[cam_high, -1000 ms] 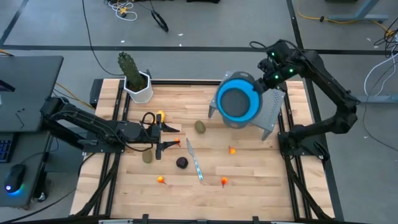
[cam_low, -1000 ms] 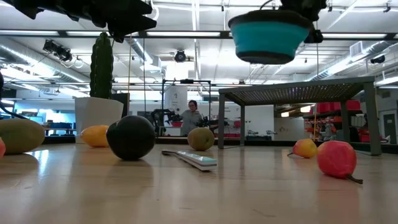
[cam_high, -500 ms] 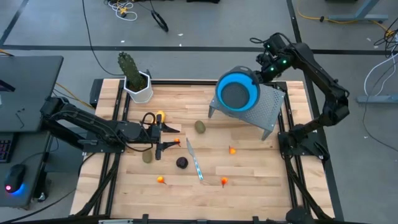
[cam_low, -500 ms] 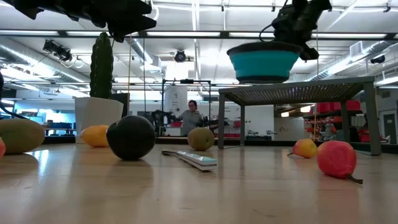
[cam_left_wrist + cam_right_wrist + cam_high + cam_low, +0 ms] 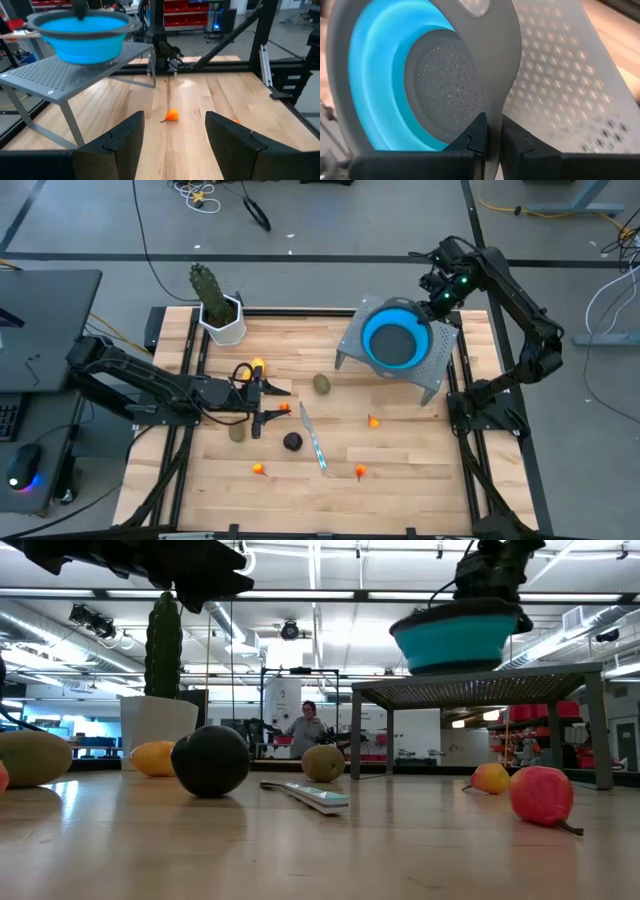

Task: Pick & Place Fruit
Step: Put the blue strainer bowl on the shelf

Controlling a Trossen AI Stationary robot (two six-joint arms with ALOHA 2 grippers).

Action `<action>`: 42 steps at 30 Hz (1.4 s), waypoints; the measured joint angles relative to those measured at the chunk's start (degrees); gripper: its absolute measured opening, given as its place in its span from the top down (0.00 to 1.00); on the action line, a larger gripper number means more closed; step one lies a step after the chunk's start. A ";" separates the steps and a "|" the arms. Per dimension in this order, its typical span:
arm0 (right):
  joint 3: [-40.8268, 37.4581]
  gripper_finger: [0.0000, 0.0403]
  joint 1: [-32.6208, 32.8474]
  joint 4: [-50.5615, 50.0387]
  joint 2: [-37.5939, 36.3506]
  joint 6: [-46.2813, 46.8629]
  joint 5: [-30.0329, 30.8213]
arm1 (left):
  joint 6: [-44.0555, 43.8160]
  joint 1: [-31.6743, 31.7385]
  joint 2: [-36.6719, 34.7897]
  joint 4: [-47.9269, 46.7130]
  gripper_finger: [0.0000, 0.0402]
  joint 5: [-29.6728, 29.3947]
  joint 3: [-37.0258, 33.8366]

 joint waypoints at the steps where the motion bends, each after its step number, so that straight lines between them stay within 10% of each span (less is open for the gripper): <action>1: 0.00 0.91 -0.46 -0.15 -0.32 -0.20 0.55 | -0.01 0.02 -0.02 0.19 0.45 0.00 0.00; 42: 0.00 0.91 -2.27 11.03 2.89 4.68 -2.88 | -1.40 -0.02 -0.02 2.48 0.45 0.79 -1.92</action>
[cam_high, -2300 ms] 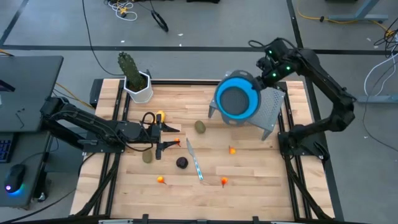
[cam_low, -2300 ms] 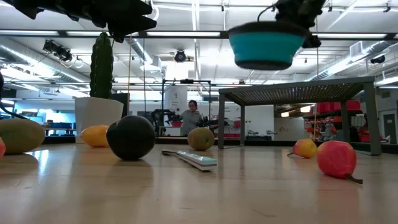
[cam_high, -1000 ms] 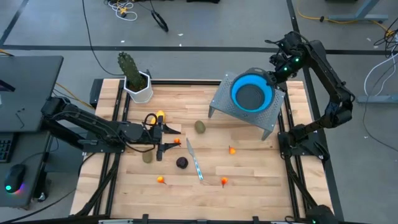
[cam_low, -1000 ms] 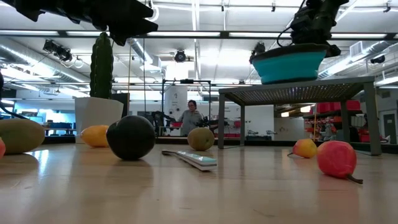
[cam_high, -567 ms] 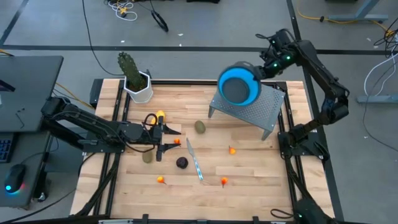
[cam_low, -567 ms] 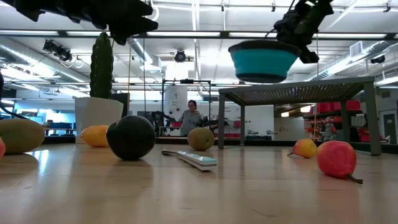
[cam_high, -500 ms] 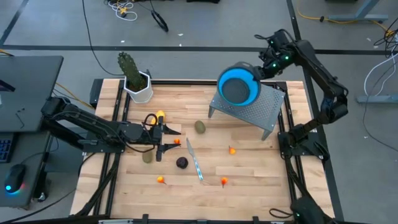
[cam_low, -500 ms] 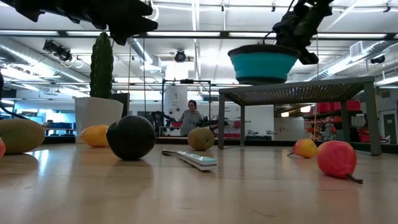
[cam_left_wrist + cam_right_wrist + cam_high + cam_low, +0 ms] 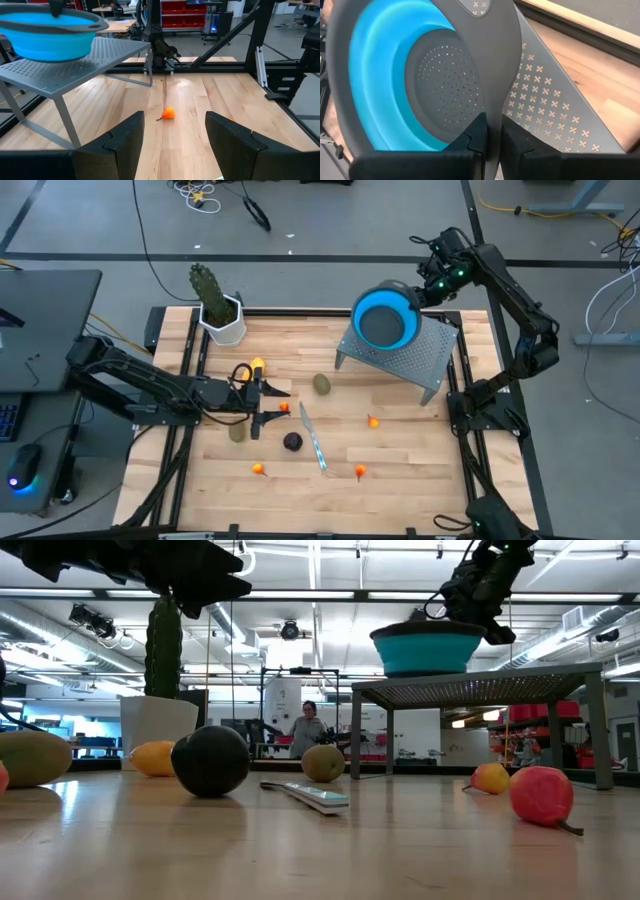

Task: Pick & Place Fruit
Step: Put the blue strainer bowl on the shelf

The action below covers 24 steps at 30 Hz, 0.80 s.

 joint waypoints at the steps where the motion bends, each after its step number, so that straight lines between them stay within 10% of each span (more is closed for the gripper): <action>1: 0.00 0.91 0.00 -0.06 0.00 -0.06 0.09 | -0.01 0.00 0.00 -0.01 0.45 0.00 0.00; 24: 0.00 0.76 1.53 -0.11 0.00 -1.76 2.77 | -0.14 0.00 0.00 0.16 0.45 0.07 -0.02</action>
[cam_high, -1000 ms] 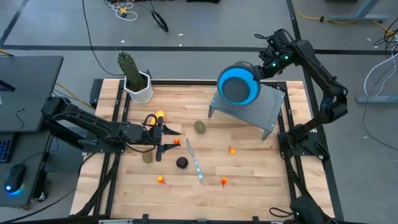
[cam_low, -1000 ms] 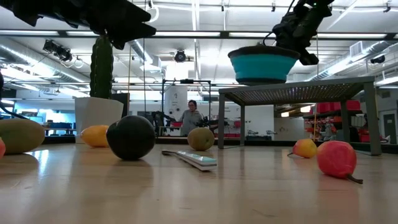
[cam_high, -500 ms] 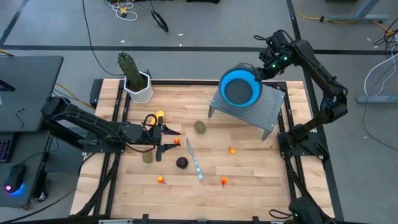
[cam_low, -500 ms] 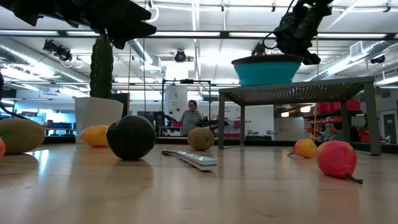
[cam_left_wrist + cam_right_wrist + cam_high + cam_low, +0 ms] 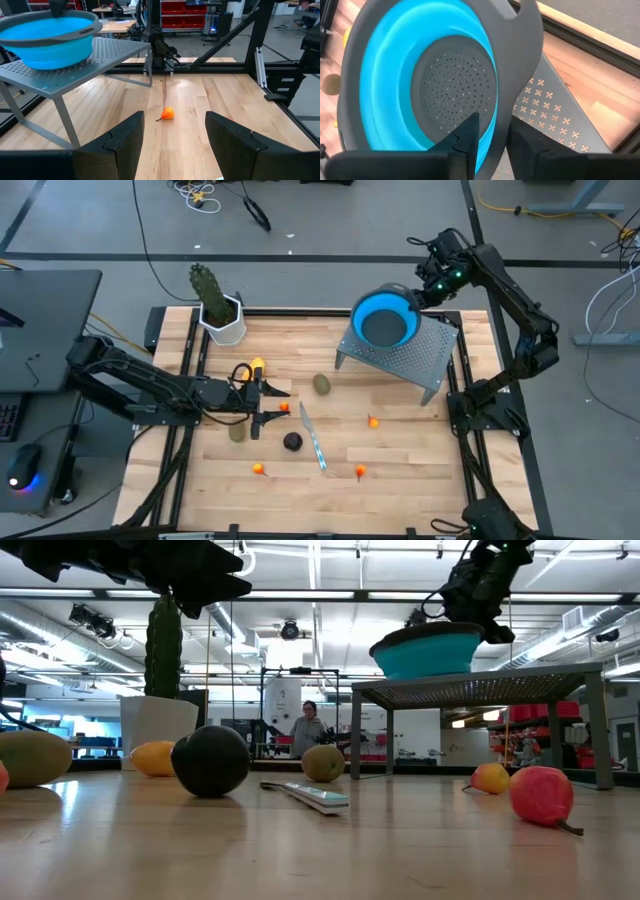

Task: Pick & Place Fruit
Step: Put the blue strainer bowl on the shelf, then put the brown kiwi in the blue strainer bowl on the shelf

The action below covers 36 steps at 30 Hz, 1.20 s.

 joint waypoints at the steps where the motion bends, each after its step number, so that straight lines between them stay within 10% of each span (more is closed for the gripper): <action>1: 0.00 0.76 0.18 -0.07 0.00 -0.21 0.00 | 0.00 0.00 0.00 0.00 0.45 0.00 0.00; 24: 0.00 0.60 3.01 -1.06 -7.76 -5.75 4.40 | -0.01 0.02 0.00 0.02 0.45 -0.06 0.00; 36: 0.00 0.58 17.77 0.60 -9.70 -9.62 12.44 | -1.22 0.04 0.00 0.28 0.45 -2.45 -0.02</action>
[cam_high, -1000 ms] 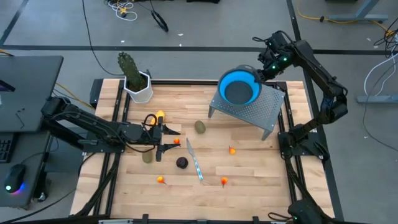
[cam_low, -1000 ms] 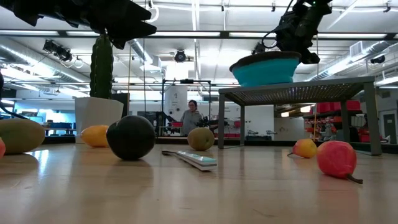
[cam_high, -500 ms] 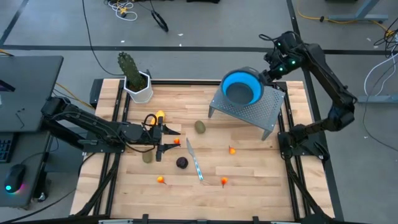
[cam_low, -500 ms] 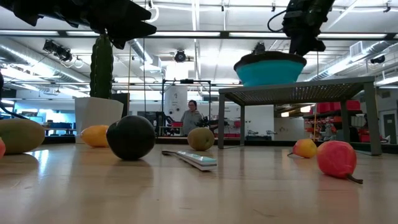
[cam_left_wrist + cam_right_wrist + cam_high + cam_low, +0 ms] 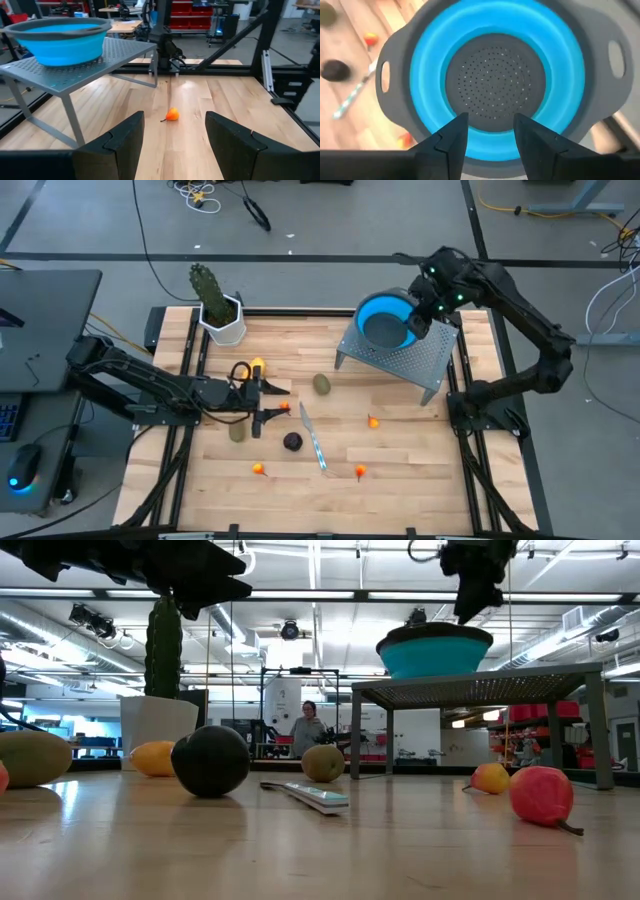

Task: Pick & Place Fruit
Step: Put the brown kiwi in the blue strainer bowl on the shelf

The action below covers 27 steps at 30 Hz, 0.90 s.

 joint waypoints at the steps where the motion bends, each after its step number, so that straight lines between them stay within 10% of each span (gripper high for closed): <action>1: 0.00 0.58 1.63 0.64 -0.80 0.22 1.18 | -0.21 0.00 0.00 0.09 0.45 -0.48 0.00; 27: -11.93 0.58 50.27 16.17 -9.10 28.19 36.09 | -7.17 1.35 0.00 -1.45 0.45 -6.94 4.02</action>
